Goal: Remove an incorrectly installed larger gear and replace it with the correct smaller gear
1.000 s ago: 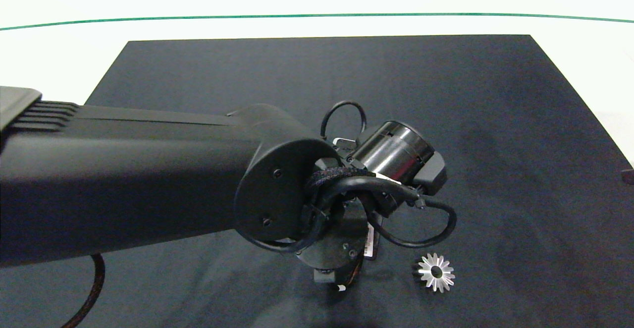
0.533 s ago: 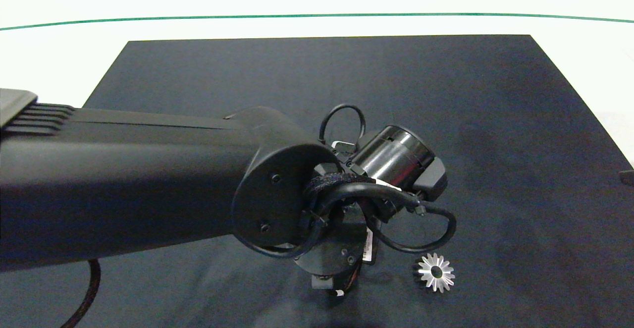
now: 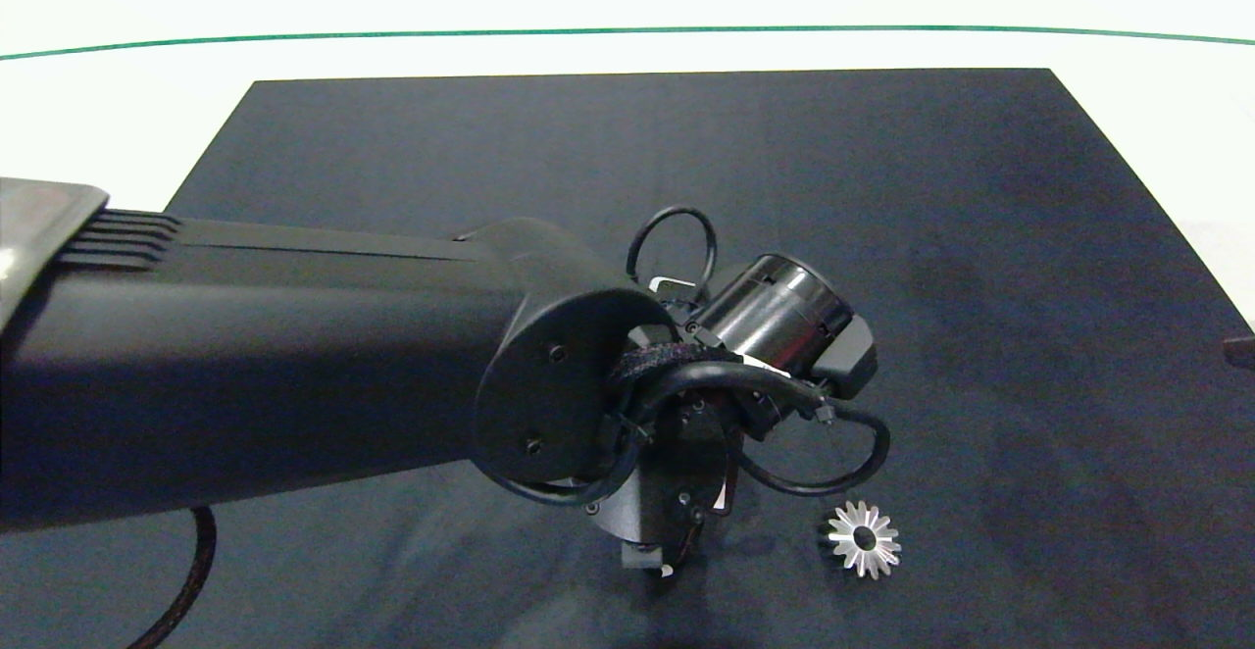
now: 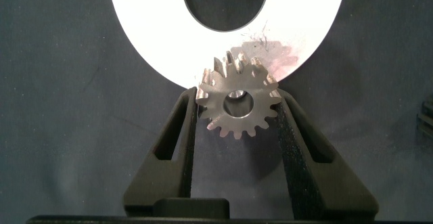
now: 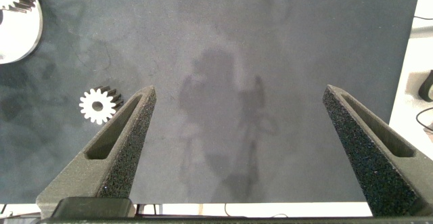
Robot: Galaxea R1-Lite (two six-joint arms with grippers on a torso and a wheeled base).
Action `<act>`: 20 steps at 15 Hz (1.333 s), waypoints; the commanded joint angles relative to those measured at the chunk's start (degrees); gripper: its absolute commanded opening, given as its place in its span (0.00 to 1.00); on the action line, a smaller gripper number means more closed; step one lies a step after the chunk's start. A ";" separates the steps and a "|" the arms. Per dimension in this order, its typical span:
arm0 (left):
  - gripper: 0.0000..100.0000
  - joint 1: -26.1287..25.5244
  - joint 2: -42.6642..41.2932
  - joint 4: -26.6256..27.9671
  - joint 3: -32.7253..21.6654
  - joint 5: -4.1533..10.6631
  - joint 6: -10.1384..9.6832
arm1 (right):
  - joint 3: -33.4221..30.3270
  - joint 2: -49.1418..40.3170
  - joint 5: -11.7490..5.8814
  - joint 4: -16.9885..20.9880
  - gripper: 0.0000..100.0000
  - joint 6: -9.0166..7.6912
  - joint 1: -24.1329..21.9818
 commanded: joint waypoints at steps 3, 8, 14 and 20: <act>0.16 -0.46 -0.15 0.24 0.06 0.27 -0.37 | 0.08 0.19 -0.11 0.30 1.00 0.05 0.05; 1.00 -0.46 -0.50 0.33 0.06 0.27 -1.07 | 0.08 0.28 -0.11 0.30 1.00 0.05 0.05; 1.00 5.78 -11.22 9.56 -0.38 0.27 -0.98 | 0.16 0.89 -0.11 0.38 1.00 0.05 -0.04; 1.00 17.91 -34.69 19.05 8.93 0.18 -5.73 | 2.18 2.48 -0.20 0.30 1.00 -0.39 0.22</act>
